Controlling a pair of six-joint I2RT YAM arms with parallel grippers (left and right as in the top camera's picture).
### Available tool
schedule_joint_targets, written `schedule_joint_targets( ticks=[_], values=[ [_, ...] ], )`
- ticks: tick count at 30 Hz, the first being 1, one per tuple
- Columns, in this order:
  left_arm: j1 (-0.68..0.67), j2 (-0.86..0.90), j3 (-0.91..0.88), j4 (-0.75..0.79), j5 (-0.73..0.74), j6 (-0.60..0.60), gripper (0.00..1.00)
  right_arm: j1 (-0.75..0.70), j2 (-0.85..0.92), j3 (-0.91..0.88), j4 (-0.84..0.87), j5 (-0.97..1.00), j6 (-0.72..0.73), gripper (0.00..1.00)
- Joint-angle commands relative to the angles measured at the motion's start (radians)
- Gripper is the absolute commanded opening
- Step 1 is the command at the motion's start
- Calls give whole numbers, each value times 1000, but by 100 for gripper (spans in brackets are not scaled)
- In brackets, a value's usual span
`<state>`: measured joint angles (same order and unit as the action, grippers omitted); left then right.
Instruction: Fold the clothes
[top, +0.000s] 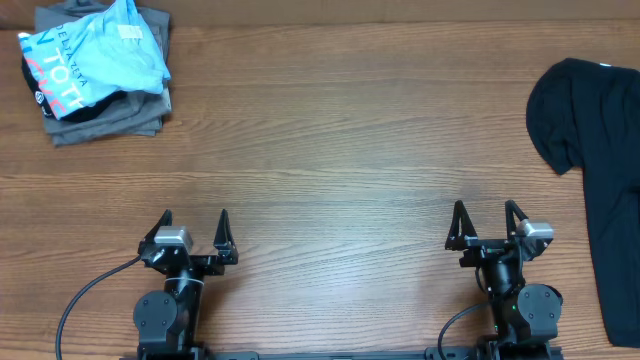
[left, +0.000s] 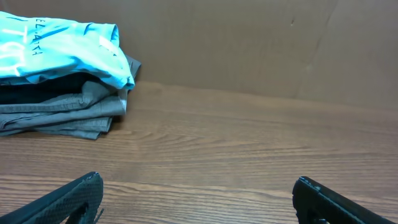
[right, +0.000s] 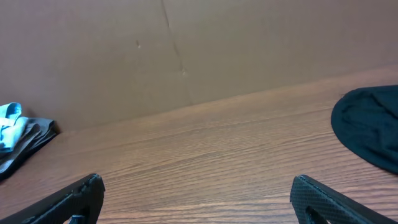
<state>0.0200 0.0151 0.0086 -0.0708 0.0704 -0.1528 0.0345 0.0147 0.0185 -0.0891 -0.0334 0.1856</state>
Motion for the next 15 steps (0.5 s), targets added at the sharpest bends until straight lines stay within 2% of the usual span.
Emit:
schedule_joint_targets(
  ticks=[1, 10, 15],
  values=[
    [-3, -11, -4, -1, -6, 23, 100, 5, -12, -11, 7, 10, -3, 100],
    [-3, -11, -4, -1, -6, 23, 100, 5, -12, -11, 18, -3, 7, 100],
    [-3, -11, -4, -1, -6, 23, 100, 6, -12, -11, 32, -265, 234, 100]
  ],
)
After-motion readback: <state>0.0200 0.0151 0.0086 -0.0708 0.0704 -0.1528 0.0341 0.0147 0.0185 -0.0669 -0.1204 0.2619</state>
